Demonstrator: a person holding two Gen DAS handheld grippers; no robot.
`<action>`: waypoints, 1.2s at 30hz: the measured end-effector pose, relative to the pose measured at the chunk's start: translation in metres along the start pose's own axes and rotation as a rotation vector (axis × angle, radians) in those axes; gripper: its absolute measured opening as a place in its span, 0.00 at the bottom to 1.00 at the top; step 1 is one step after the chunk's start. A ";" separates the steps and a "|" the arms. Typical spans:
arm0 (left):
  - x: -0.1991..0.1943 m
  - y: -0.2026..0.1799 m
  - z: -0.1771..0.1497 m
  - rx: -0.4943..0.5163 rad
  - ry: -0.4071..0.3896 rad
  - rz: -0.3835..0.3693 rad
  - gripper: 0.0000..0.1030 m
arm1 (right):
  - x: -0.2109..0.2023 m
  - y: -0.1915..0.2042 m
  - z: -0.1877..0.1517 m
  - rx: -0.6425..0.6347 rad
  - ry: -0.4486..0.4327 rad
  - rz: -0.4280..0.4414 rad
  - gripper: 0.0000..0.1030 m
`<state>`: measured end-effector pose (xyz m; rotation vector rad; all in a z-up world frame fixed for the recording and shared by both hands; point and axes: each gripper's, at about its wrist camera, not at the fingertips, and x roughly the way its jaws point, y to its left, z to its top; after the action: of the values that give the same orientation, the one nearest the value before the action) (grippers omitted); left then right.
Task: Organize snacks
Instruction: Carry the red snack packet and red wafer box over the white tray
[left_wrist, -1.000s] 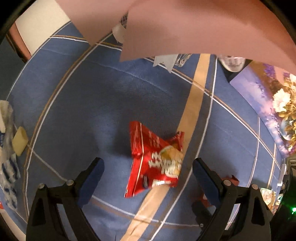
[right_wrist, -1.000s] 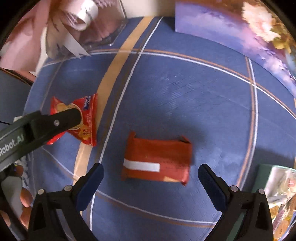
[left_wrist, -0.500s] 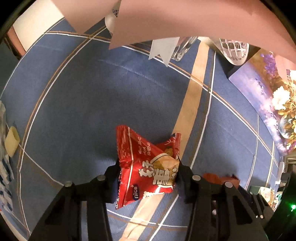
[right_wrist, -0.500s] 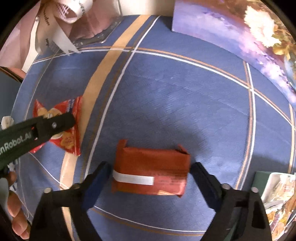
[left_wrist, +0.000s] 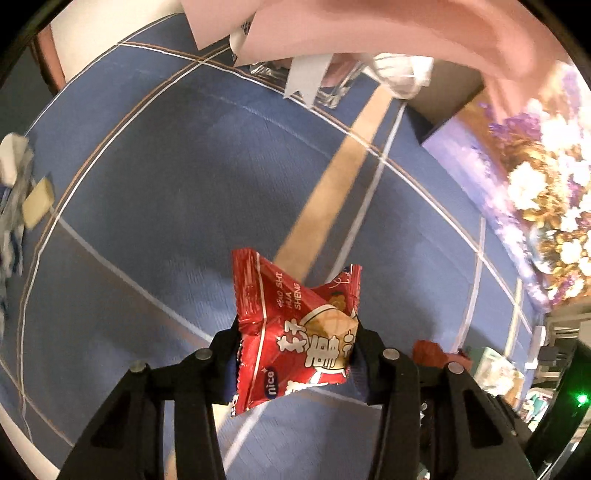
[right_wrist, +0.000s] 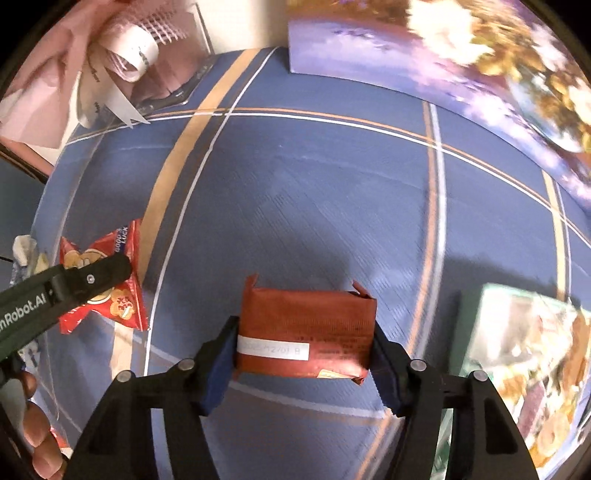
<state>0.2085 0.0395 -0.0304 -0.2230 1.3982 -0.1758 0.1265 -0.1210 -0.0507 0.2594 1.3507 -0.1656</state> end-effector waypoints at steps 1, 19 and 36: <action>-0.006 -0.004 -0.004 -0.001 -0.004 -0.008 0.47 | -0.005 -0.003 -0.005 0.004 -0.002 0.004 0.66; -0.094 -0.084 -0.119 0.051 -0.106 -0.114 0.48 | -0.113 -0.076 -0.101 0.156 -0.202 0.054 0.66; -0.068 -0.170 -0.181 0.158 -0.113 -0.151 0.48 | -0.105 -0.198 -0.158 0.432 -0.277 0.010 0.66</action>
<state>0.0204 -0.1171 0.0505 -0.2036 1.2491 -0.3916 -0.0972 -0.2706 0.0035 0.5842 1.0274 -0.4703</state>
